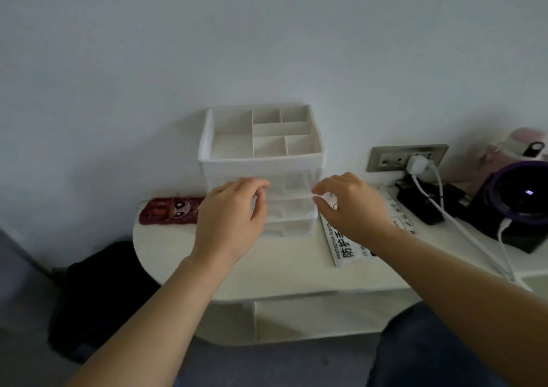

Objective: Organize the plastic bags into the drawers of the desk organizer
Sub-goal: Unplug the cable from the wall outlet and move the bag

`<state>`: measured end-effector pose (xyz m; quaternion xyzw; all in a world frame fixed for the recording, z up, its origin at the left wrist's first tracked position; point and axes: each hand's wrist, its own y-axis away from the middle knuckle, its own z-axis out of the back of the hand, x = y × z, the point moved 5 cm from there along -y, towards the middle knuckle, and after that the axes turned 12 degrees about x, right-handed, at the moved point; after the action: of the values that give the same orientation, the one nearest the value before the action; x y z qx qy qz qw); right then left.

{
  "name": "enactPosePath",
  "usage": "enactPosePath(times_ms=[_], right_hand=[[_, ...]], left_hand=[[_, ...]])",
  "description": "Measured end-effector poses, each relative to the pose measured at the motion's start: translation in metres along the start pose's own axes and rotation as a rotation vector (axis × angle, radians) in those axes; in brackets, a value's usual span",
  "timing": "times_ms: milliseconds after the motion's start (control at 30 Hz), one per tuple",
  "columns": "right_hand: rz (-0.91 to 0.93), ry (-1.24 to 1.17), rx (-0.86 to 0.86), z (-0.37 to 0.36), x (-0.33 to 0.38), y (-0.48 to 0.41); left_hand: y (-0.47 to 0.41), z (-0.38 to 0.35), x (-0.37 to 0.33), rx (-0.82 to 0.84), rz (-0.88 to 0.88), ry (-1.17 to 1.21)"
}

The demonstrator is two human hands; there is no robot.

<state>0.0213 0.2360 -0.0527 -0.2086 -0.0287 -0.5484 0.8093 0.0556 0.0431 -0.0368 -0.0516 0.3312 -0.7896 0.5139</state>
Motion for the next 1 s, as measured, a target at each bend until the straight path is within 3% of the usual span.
enactPosePath(times_ms=[167, 367, 567, 767, 933, 1000], right_hand=[[-0.331, 0.123, 0.535, -0.064, -0.05, 0.033], [-0.44, 0.173, 0.623, -0.109, -0.077, 0.047], [-0.339, 0.341, 0.508, -0.107, -0.079, 0.038], [-0.335, 0.359, 0.37, -0.062, -0.094, 0.034], [-0.246, 0.425, 0.238, 0.03, -0.074, 0.022], [-0.211, 0.416, 0.198, 0.069, -0.058, 0.017]], left_hand=[[0.04, -0.021, -0.006, 0.088, 0.055, 0.028], [0.066, -0.045, 0.004, 0.18, 0.193, 0.015], [0.062, -0.06, -0.006, 0.225, 0.196, -0.017], [0.042, -0.076, -0.017, 0.301, 0.218, -0.012], [0.014, -0.083, -0.035, 0.367, 0.3, 0.221], [0.003, -0.077, -0.049, 0.341, 0.246, 0.345]])
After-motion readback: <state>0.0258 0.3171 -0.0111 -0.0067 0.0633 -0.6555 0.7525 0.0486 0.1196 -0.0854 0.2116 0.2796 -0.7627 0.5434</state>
